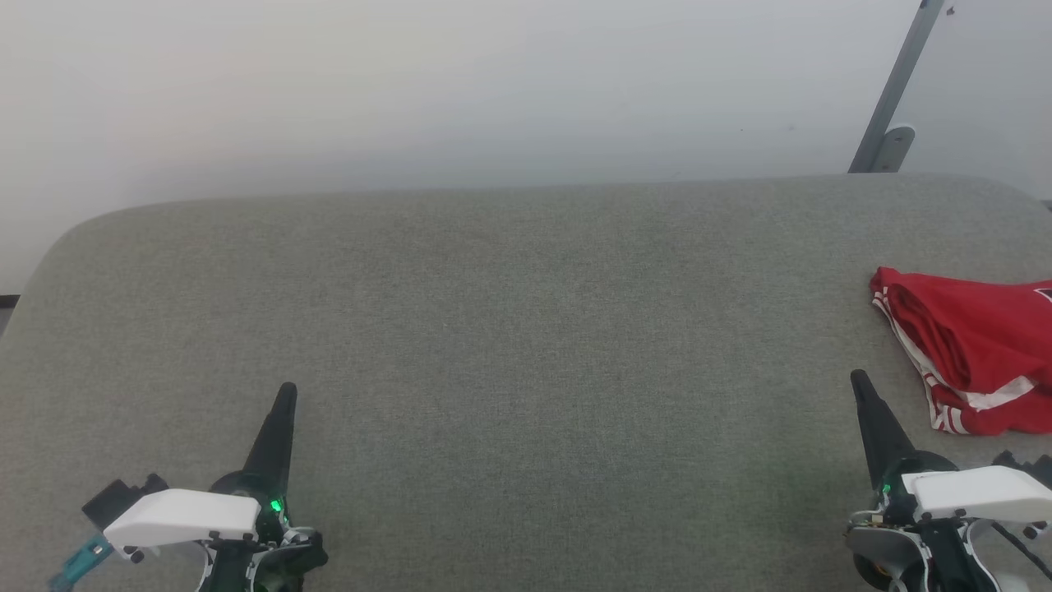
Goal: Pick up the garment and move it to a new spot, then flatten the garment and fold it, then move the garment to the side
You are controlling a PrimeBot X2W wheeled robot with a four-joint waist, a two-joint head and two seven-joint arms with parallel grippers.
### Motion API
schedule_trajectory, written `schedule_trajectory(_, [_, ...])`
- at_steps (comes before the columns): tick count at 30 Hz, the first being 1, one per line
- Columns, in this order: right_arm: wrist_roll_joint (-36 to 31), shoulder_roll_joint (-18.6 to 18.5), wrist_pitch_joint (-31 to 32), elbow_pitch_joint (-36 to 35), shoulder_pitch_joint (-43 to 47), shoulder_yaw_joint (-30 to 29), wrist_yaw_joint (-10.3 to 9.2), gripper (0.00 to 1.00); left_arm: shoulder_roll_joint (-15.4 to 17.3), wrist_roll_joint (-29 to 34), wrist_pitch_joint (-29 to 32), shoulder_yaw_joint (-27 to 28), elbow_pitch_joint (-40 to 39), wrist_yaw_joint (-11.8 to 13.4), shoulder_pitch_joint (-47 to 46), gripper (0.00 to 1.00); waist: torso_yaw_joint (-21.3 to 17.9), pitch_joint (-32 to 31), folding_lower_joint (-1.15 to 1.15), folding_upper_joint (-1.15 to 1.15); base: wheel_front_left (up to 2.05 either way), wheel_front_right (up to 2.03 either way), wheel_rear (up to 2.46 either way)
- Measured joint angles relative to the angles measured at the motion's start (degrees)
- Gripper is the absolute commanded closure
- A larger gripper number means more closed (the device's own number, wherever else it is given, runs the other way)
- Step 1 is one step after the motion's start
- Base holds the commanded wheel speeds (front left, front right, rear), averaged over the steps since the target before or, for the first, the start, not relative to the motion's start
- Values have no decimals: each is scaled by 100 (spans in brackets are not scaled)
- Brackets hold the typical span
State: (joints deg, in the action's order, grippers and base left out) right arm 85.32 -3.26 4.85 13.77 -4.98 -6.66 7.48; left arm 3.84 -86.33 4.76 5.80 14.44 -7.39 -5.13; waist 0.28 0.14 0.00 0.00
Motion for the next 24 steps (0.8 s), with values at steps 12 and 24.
schedule_trajectory(12, [506, 19, 123, 14, -80, 8, 0, 100, -71, -407, 126, 48, -23, 0, -74, 100, -20, 3, 0, 0, 0, 0, 0])
schedule_trajectory(24, [697, 27, 172, 18, -112, 11, 0, 100, -97, -598, 179, 71, -29, -1, -79, 100, -28, 3, 0, 0, 0, 0, 0])
